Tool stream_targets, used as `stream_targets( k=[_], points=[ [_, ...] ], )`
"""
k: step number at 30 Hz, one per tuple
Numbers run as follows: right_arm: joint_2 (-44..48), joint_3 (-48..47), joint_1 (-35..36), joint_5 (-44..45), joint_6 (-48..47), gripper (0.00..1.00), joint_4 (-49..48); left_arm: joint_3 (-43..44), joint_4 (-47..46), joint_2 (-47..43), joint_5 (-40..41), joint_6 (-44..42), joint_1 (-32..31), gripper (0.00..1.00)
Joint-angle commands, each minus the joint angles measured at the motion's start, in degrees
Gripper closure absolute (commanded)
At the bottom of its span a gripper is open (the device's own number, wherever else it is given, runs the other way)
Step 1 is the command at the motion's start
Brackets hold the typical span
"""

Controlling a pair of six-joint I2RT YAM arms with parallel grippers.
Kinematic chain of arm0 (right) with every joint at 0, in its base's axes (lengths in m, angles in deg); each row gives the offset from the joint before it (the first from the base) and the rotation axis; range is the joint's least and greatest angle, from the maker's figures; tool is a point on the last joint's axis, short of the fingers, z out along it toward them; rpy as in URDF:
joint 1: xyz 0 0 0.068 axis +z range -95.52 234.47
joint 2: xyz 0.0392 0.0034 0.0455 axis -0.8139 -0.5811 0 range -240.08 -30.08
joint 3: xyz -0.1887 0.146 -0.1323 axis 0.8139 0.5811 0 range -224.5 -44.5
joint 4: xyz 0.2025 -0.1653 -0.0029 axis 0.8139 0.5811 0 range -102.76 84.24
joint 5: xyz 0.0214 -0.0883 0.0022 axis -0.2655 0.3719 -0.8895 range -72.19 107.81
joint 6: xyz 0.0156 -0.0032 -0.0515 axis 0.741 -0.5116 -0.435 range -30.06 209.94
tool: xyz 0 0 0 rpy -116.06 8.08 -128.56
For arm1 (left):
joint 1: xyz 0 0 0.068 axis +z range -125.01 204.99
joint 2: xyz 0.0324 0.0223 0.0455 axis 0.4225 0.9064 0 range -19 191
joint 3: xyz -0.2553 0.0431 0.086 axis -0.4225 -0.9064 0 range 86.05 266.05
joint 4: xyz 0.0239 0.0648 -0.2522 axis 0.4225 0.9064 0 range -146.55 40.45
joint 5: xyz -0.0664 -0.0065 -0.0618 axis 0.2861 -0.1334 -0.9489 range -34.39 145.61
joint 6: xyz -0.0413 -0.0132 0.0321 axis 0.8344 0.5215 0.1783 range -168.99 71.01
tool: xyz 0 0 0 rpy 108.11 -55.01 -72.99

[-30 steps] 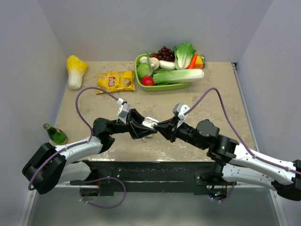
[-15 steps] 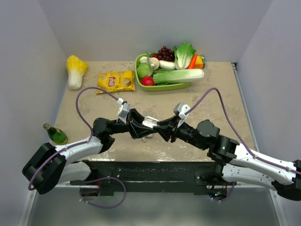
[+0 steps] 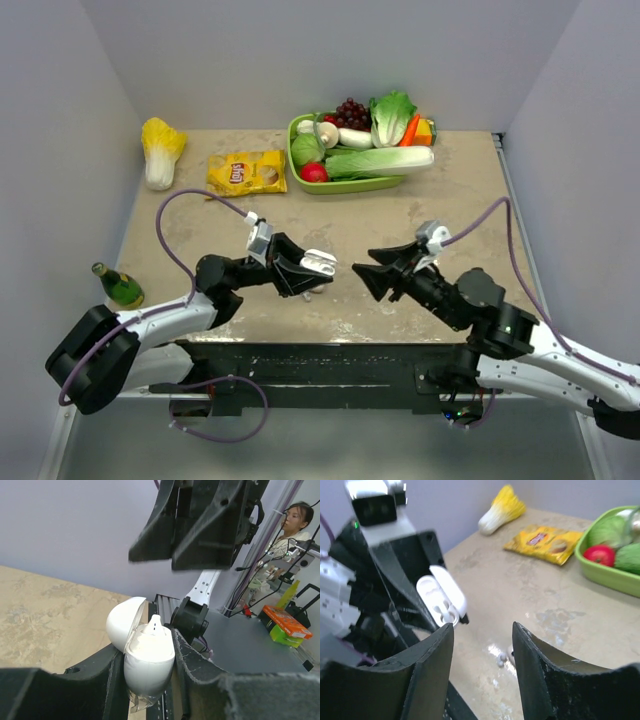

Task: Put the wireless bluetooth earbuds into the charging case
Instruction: Place the earbud in the charging case, then pick up the earbud from the center of the board.

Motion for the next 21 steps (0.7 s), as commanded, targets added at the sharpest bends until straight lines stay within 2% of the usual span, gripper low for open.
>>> stream_targets(
  k=[1,4,10,16,18,20,21],
  points=[
    [5.05,1.44,-0.04,11.86,2.63,0.46,-0.35,-2.11,-35.44,-0.88,2.11,-2.35,-0.13,1.00],
    [4.89,2.76,-0.04,16.76,4.91,0.46,1.49,-3.16,-35.44,-1.58,2.98,-2.35,-0.13,1.00],
    [-1.35,3.99,-0.22,19.42,9.58,0.48,4.23,-5.45,-35.44,-4.39,4.21,-2.27,-0.13,1.00],
    [-13.73,4.17,-0.48,21.45,12.22,0.46,4.66,-10.71,-31.33,-11.77,6.76,-4.10,-0.13,1.00],
    [-19.78,4.52,-0.57,18.05,11.86,0.48,3.26,-12.39,-27.91,-15.90,8.08,-5.16,-0.22,1.00],
    [-23.49,4.96,-0.66,14.43,11.86,0.56,0.29,-14.94,-26.49,-19.32,10.10,-6.13,-0.22,1.00],
    [-27.16,5.48,-0.92,9.02,11.60,0.59,-1.30,-15.73,-26.05,-20.30,11.41,-6.31,-0.22,1.00]
  ],
)
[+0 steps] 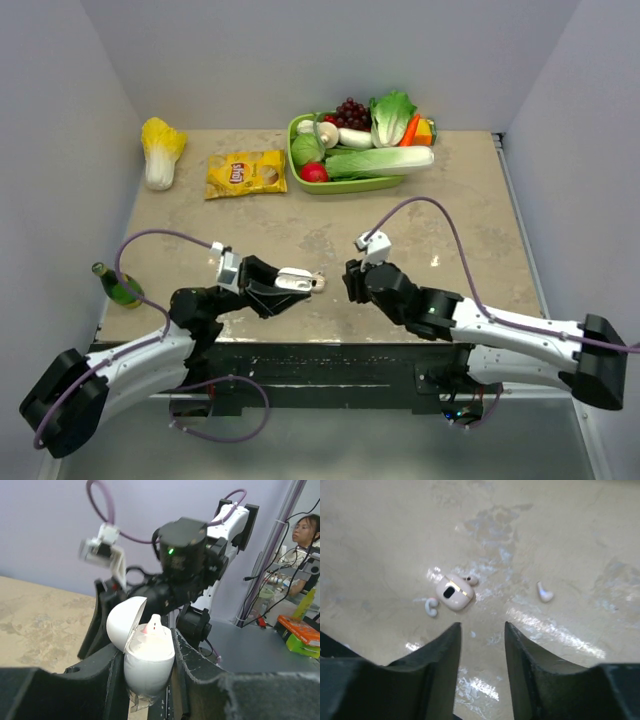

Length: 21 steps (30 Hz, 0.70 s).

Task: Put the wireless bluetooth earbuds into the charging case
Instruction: Pick up the earbud from the center of the board.

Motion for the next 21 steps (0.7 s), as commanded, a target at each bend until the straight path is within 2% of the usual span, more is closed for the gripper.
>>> stream_targets(
  k=[1,3,4,7,10,12,16,21],
  points=[
    [-8.57,1.38,-0.44,-10.08,1.20,0.65,-5.98,-3.86,-25.39,-5.61,5.39,-4.10,-0.13,1.00],
    [-11.82,2.08,-0.53,-13.95,1.20,0.71,-11.25,-4.48,-22.93,-8.08,6.09,-4.71,-0.05,1.00],
    [-14.88,1.91,-0.53,-16.49,1.11,0.79,-12.57,-4.57,-22.14,-8.78,6.10,-5.06,-0.05,1.00],
    [-21.39,0.07,-0.53,-17.57,1.64,0.90,-14.08,-5.19,-20.64,-10.72,6.71,-5.24,-0.05,1.00],
    [-24.92,-0.64,-0.53,-19.75,1.72,0.92,-15.75,-5.63,-20.20,-11.60,7.24,-4.81,-0.05,1.00],
    [-26.25,-0.73,-0.53,-20.91,1.46,0.90,-17.85,-5.89,-20.20,-11.78,7.24,-4.63,-0.05,1.00],
    [-28.71,-1.35,-0.53,-21.88,2.25,0.64,-19.26,-7.21,-21.16,-11.86,7.50,-4.28,-0.05,1.00],
    [-28.45,-2.57,-0.53,-20.83,1.90,0.56,-20.15,-7.12,-20.90,-12.30,7.59,-4.45,-0.13,1.00]
  ],
)
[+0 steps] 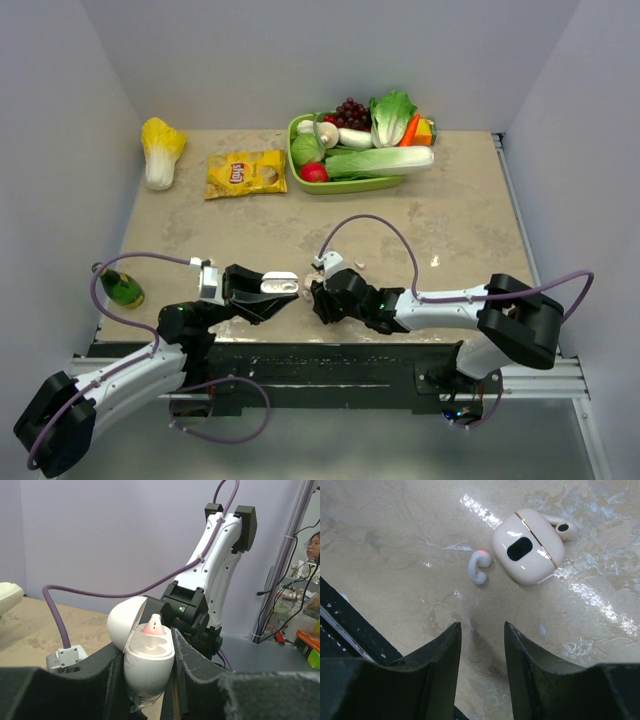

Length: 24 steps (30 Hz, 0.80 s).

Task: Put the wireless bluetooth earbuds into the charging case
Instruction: Pick up the earbud from the center of the board.

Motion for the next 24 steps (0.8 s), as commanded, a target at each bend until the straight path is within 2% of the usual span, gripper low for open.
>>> stream_targets(
  k=[1,14,24],
  points=[
    [0.53,-3.88,-0.18,0.29,0.11,0.56,-3.67,-0.61,-20.48,-0.66,1.27,-1.87,-0.02,1.00],
    [-8.60,-12.06,-0.18,2.30,-1.65,0.60,-0.68,-0.61,-19.96,-0.83,1.19,-2.05,-0.02,1.00],
    [-11.07,-14.00,-0.35,4.42,-2.09,0.62,0.64,-0.61,-19.60,-0.83,1.10,-2.22,-0.02,1.00]
  ],
)
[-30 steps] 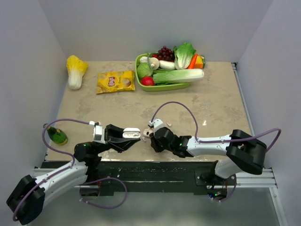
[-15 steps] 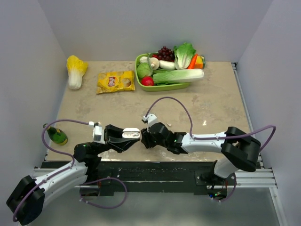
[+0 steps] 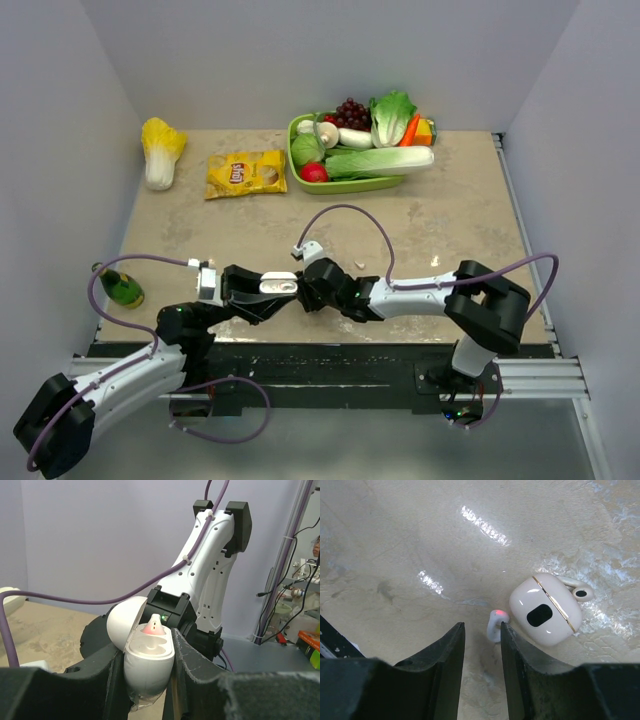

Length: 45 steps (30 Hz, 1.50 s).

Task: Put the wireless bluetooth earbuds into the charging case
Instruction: Pick up the earbud from the center of the board.

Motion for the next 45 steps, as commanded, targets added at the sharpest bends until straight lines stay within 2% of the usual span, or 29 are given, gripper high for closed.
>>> stream_targets(
  k=[1,12,18,32,40,45],
  points=[
    [-0.71,-2.67,-0.40,2.65,-1.04,0.63,0.29,-0.52,-19.60,-0.13,0.95,-1.81,-0.11,1.00],
    [-1.33,-2.32,-0.75,2.48,-1.39,0.67,1.17,-0.61,-19.52,0.04,0.95,-1.98,-0.02,1.00],
    [-1.41,-2.32,-0.84,2.04,-1.30,0.74,1.26,-0.61,-19.43,0.22,1.12,-2.07,-0.02,1.00],
    [-2.12,-2.15,-1.98,1.24,-1.04,0.84,2.49,-0.35,-18.81,0.40,1.38,-2.34,-0.02,1.00],
    [-0.45,-1.09,-2.51,0.63,-0.69,1.00,2.31,0.09,-18.73,1.45,1.91,-2.69,-0.02,1.00],
    [6.57,-0.04,-2.51,0.01,0.10,1.00,4.33,1.50,-17.15,1.63,3.22,-3.65,-0.02,1.00]
  ],
)
